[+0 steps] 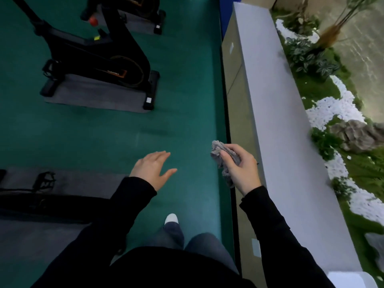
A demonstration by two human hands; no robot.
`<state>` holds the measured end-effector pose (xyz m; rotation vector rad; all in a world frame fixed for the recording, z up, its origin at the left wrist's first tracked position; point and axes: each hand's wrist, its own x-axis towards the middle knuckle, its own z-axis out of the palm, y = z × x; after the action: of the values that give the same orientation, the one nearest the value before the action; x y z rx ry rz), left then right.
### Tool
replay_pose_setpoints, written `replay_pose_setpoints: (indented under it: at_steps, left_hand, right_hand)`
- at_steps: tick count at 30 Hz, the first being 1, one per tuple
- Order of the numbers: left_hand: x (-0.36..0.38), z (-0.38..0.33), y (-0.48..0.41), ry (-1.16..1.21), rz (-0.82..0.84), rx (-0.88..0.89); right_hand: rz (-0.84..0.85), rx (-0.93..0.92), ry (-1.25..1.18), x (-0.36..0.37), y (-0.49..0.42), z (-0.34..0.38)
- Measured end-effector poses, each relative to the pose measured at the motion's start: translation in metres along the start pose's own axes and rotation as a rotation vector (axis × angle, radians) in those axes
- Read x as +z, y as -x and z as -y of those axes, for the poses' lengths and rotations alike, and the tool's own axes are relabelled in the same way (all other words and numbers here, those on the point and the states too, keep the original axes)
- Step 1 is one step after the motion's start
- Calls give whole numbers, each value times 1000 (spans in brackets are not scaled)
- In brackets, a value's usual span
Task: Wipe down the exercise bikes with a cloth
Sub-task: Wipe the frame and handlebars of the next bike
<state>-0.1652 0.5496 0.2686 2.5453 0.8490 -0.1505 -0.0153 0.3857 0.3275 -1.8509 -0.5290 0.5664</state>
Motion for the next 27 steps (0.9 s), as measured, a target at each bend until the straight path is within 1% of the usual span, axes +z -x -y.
replay_pose_setpoints:
  at_steps: [5, 7, 13, 16, 22, 27]
  left_hand:
    - [-23, 26, -28, 66, -71, -100]
    - [-26, 35, -36, 78, -69, -142]
    - [-34, 62, -61, 103, -75, -300]
    - [-45, 72, -87, 110, -103, -361]
    - [-78, 82, -161, 114, -207, -461]
    - [-101, 85, -219, 129, -254, -545]
  right_hand:
    - [101, -46, 75, 33, -55, 14]
    - [127, -81, 122, 45, -77, 20]
    - [259, -106, 146, 79, -148, 29]
    - [332, -113, 157, 95, -192, 34]
    - [431, -261, 224, 130, -293, 60]
    - [539, -311, 245, 152, -366, 78]
